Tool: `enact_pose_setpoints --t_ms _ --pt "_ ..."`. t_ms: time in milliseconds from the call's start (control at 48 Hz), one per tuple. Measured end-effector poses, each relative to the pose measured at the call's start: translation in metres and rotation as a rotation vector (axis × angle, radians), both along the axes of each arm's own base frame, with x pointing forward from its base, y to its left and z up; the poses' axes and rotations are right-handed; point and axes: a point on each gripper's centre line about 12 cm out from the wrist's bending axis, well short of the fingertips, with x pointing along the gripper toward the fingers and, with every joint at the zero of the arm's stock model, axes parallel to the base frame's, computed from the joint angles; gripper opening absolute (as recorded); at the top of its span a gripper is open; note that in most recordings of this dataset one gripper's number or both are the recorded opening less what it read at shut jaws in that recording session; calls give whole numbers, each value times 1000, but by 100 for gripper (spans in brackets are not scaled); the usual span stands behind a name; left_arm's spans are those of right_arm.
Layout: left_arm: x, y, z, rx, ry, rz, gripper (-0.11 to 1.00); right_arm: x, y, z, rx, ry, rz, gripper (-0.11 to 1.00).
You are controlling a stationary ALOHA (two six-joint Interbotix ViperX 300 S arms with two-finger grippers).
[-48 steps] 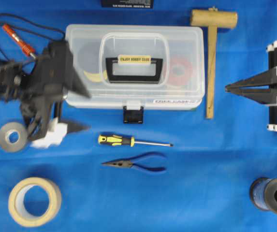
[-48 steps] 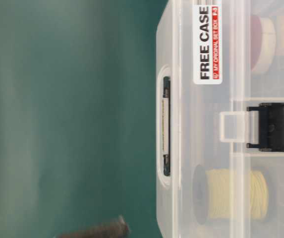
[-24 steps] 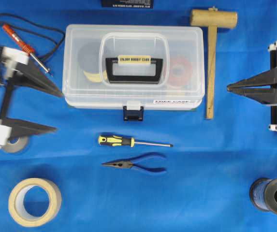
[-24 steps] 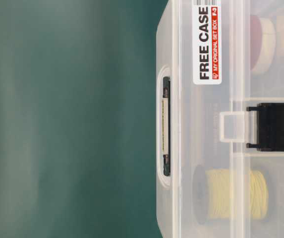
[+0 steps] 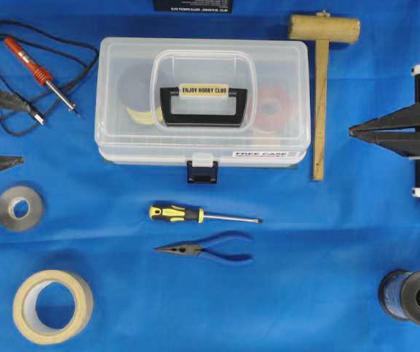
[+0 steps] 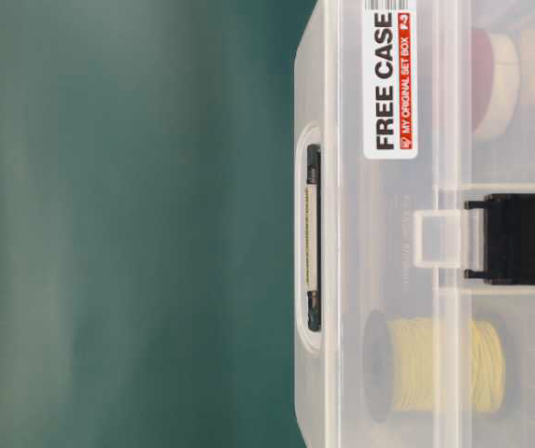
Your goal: Close the tool box with the left arm.
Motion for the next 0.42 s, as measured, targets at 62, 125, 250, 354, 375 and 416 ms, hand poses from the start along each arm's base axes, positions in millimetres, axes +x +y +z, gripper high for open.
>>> enact_pose_setpoints --t_ms 62,125,250,354,375,416 --pt "-6 0 -13 -8 -12 3 92 0 0 0 0 -2 0 0" --pt "-10 0 -25 -14 -20 4 92 0 0 0 -5 0 0 0" --pt "-14 0 -47 -18 -23 6 92 0 0 1 -11 -2 2 0" --pt "-16 1 -60 -24 -17 10 91 0 0 0 -11 -2 2 0" --pt "-16 1 -61 -27 -18 9 91 0 0 1 -11 -3 2 0" --pt "-16 1 -63 -32 -22 11 91 0 0 0 -11 -2 0 0"
